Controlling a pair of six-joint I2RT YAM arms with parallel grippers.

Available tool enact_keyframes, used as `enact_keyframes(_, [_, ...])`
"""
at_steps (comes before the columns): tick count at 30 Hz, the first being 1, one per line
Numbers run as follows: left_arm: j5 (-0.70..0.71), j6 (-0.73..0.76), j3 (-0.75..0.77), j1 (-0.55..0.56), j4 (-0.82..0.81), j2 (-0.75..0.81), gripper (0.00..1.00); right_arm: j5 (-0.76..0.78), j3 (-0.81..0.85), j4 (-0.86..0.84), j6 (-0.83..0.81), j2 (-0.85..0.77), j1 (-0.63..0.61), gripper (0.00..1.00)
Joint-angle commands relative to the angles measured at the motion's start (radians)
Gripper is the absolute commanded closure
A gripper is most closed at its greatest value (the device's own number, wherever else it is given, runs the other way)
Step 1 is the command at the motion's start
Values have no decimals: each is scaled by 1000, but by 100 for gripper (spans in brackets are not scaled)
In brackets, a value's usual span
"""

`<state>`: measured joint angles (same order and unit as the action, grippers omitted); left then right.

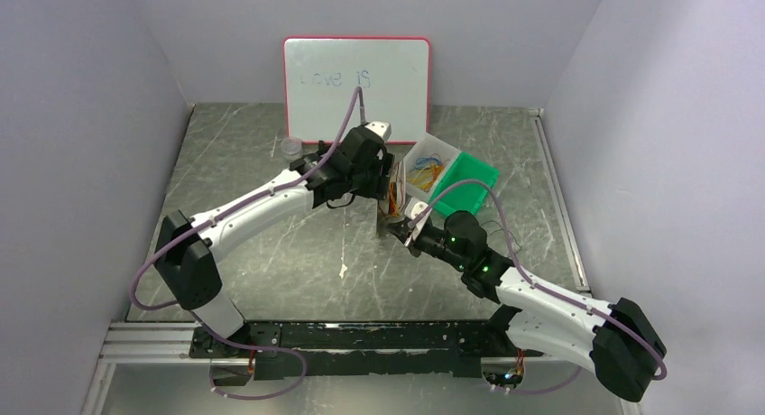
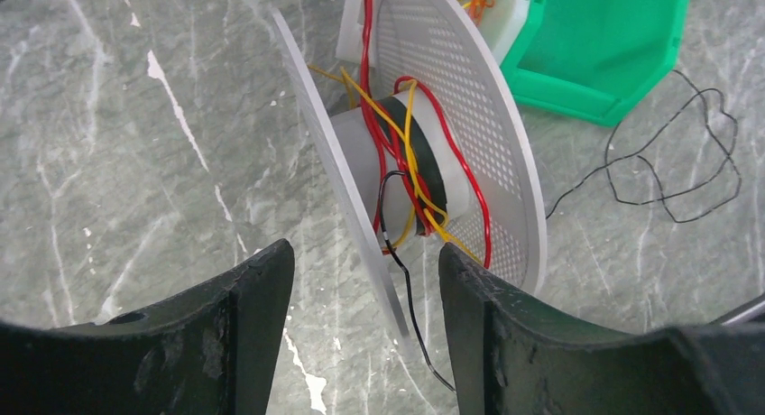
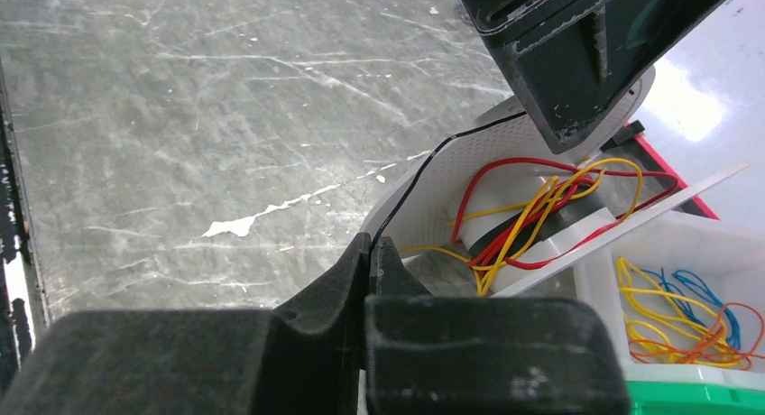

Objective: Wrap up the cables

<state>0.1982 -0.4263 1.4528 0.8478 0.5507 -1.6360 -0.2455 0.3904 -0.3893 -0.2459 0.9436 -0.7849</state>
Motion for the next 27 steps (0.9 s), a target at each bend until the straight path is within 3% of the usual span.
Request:
enact_keyframes(1, [95,0,52,16,70,-22,37,66,-9,-44,-39,8,-20,100])
enact_keyframes(27, [127,-9,163,54,139,-157,50,105,-40,-94,-40,36,-31,100])
